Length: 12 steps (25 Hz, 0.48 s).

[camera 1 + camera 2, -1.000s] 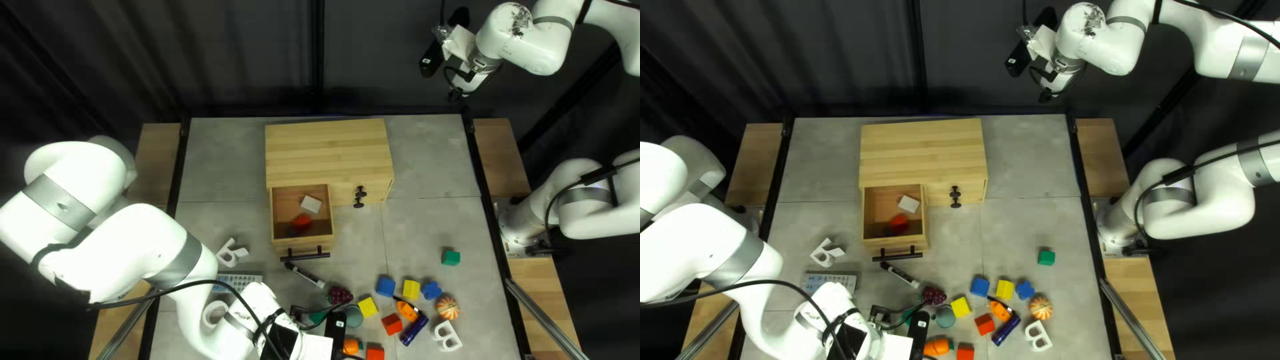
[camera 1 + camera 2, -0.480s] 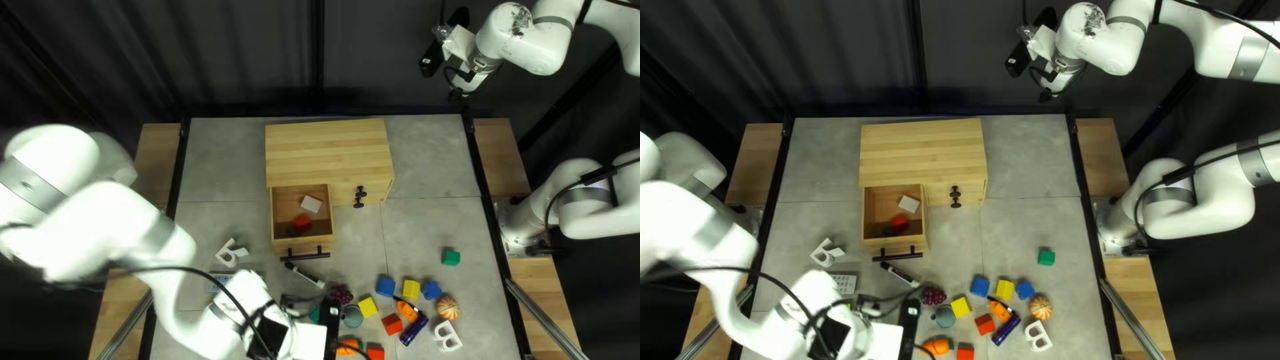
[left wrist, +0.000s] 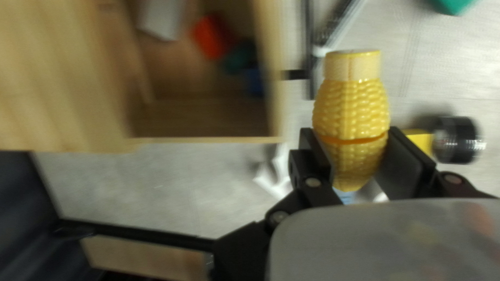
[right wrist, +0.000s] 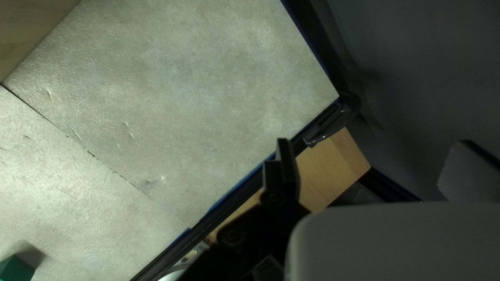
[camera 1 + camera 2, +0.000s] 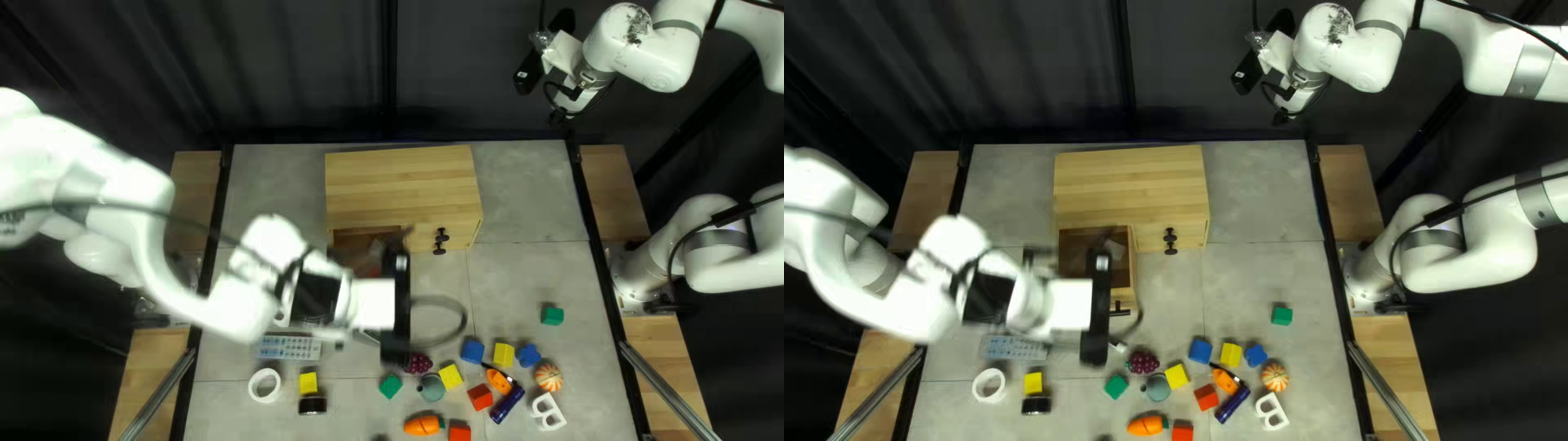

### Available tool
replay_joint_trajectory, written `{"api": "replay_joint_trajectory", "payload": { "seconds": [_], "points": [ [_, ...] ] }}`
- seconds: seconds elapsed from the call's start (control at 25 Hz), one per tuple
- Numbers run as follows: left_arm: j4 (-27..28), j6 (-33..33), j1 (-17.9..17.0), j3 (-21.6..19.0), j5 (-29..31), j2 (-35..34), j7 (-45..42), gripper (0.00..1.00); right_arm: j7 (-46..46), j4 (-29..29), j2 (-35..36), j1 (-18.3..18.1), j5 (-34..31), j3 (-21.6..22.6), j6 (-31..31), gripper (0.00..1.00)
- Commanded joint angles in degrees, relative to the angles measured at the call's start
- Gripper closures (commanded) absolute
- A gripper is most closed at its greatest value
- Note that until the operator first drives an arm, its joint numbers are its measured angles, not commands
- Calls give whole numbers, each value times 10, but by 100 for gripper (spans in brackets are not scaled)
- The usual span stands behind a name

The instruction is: Open drawers and place objects into drawer and close

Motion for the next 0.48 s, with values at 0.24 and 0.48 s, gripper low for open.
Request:
{"api": "replay_joint_trajectory", "payload": {
  "seconds": [0.24,0.48],
  "points": [
    [-38,-60,16,16,13,8,-22,0,0,0,0,0,0,0,0,0],
    [-10,-38,-18,-21,-3,17,-54,0,0,0,0,0,0,0,0,0]
  ]
}}
